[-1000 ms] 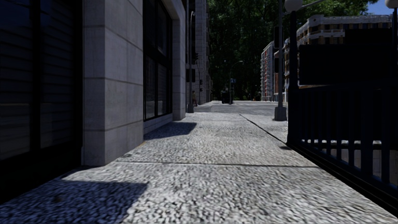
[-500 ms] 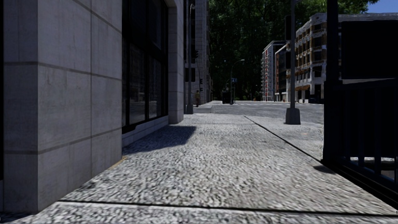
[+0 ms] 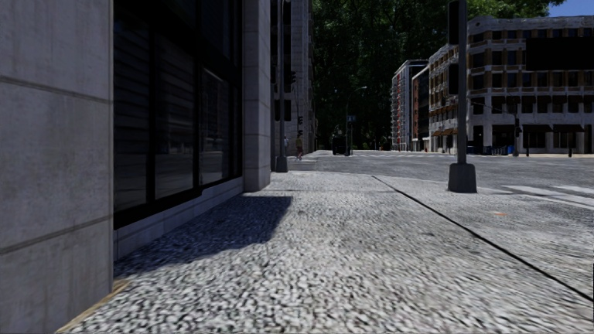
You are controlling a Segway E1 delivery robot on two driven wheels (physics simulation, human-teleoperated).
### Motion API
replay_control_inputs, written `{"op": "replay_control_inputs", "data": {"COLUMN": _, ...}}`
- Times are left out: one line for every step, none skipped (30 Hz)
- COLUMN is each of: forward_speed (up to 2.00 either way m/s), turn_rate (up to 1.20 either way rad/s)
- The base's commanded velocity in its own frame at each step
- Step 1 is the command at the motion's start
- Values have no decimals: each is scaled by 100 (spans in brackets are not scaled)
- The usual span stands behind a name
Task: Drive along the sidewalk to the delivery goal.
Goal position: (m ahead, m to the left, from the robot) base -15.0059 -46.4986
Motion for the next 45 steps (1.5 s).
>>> {"op": "replay_control_inputs", "data": {"forward_speed": 189, "turn_rate": -20}}
{"op": "replay_control_inputs", "data": {"forward_speed": 189, "turn_rate": -21}}
{"op": "replay_control_inputs", "data": {"forward_speed": 188, "turn_rate": -22}}
{"op": "replay_control_inputs", "data": {"forward_speed": 188, "turn_rate": -23}}
{"op": "replay_control_inputs", "data": {"forward_speed": 187, "turn_rate": -31}}
{"op": "replay_control_inputs", "data": {"forward_speed": 184, "turn_rate": -42}}
{"op": "replay_control_inputs", "data": {"forward_speed": 182, "turn_rate": -45}}
{"op": "replay_control_inputs", "data": {"forward_speed": 182, "turn_rate": -46}}
{"op": "replay_control_inputs", "data": {"forward_speed": 181, "turn_rate": -46}}
{"op": "replay_control_inputs", "data": {"forward_speed": 181, "turn_rate": -46}}
{"op": "replay_control_inputs", "data": {"forward_speed": 181, "turn_rate": -46}}
{"op": "replay_control_inputs", "data": {"forward_speed": 181, "turn_rate": -46}}
{"op": "replay_control_inputs", "data": {"forward_speed": 181, "turn_rate": -46}}
{"op": "replay_control_inputs", "data": {"forward_speed": 181, "turn_rate": -46}}
{"op": "replay_control_inputs", "data": {"forward_speed": 181, "turn_rate": -46}}
{"op": "replay_control_inputs", "data": {"forward_speed": 181, "turn_rate": -46}}
{"op": "replay_control_inputs", "data": {"forward_speed": 181, "turn_rate": -46}}
{"op": "replay_control_inputs", "data": {"forward_speed": 181, "turn_rate": -47}}
{"op": "replay_control_inputs", "data": {"forward_speed": 181, "turn_rate": -47}}
{"op": "replay_control_inputs", "data": {"forward_speed": 181, "turn_rate": -47}}
{"op": "replay_control_inputs", "data": {"forward_speed": 181, "turn_rate": -47}}
{"op": "replay_control_inputs", "data": {"forward_speed": 181, "turn_rate": -47}}
{"op": "replay_control_inputs", "data": {"forward_speed": 181, "turn_rate": -47}}
{"op": "replay_control_inputs", "data": {"forward_speed": 181, "turn_rate": -47}}
{"op": "replay_control_inputs", "data": {"forward_speed": 181, "turn_rate": -47}}
{"op": "replay_control_inputs", "data": {"forward_speed": 181, "turn_rate": -49}}
{"op": "replay_control_inputs", "data": {"forward_speed": 181, "turn_rate": -49}}
{"op": "replay_control_inputs", "data": {"forward_speed": 180, "turn_rate": -50}}
{"op": "replay_control_inputs", "data": {"forward_speed": 178, "turn_rate": -50}}
{"op": "replay_control_inputs", "data": {"forward_speed": 177, "turn_rate": -50}}
{"op": "replay_control_inputs", "data": {"forward_speed": 176, "turn_rate": -50}}
{"op": "replay_control_inputs", "data": {"forward_speed": 176, "turn_rate": -50}}
{"op": "replay_control_inputs", "data": {"forward_speed": 176, "turn_rate": -50}}
{"op": "replay_control_inputs", "data": {"forward_speed": 176, "turn_rate": -50}}
{"op": "replay_control_inputs", "data": {"forward_speed": 176, "turn_rate": -50}}
{"op": "replay_control_inputs", "data": {"forward_speed": 176, "turn_rate": -50}}
{"op": "replay_control_inputs", "data": {"forward_speed": 175, "turn_rate": -50}}
{"op": "replay_control_inputs", "data": {"forward_speed": 175, "turn_rate": -50}}
{"op": "replay_control_inputs", "data": {"forward_speed": 175, "turn_rate": -50}}
{"op": "replay_control_inputs", "data": {"forward_speed": 175, "turn_rate": -50}}
{"op": "replay_control_inputs", "data": {"forward_speed": 175, "turn_rate": -50}}
{"op": "replay_control_inputs", "data": {"forward_speed": 175, "turn_rate": -50}}
{"op": "replay_control_inputs", "data": {"forward_speed": 175, "turn_rate": -50}}
{"op": "replay_control_inputs", "data": {"forward_speed": 175, "turn_rate": -50}}
{"op": "replay_control_inputs", "data": {"forward_speed": 175, "turn_rate": -50}}
